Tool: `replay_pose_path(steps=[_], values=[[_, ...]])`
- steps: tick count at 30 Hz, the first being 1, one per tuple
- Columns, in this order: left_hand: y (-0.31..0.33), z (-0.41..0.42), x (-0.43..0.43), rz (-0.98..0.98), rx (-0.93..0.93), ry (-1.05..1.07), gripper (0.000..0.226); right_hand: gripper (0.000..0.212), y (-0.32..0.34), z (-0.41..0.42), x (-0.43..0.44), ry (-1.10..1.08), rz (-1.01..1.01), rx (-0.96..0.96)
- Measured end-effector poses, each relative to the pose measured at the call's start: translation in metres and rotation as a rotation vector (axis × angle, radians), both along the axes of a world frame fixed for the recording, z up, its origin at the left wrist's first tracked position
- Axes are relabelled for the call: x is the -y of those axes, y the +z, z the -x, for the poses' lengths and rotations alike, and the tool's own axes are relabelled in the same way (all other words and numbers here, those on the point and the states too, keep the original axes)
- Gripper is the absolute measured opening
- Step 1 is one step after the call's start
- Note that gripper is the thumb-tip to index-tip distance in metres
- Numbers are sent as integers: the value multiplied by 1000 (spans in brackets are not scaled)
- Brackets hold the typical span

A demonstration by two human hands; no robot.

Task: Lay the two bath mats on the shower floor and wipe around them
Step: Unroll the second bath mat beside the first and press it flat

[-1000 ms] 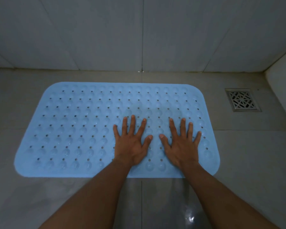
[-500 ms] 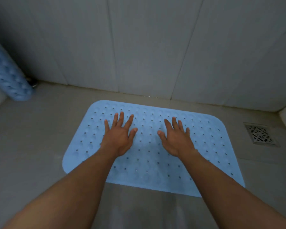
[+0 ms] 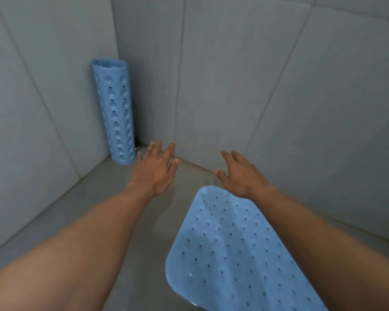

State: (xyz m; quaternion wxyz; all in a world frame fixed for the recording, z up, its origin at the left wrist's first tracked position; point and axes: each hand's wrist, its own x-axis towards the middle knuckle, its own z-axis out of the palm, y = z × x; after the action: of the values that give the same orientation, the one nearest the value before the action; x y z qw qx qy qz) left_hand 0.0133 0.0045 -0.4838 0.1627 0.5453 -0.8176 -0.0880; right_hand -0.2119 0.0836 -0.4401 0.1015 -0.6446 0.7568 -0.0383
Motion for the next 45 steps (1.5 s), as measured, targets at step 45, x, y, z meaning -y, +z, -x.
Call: replay_pose_path(steps=[45], values=[[136, -114, 192, -352, -1016, 393, 25, 83, 67, -181, 270, 246, 160, 998]])
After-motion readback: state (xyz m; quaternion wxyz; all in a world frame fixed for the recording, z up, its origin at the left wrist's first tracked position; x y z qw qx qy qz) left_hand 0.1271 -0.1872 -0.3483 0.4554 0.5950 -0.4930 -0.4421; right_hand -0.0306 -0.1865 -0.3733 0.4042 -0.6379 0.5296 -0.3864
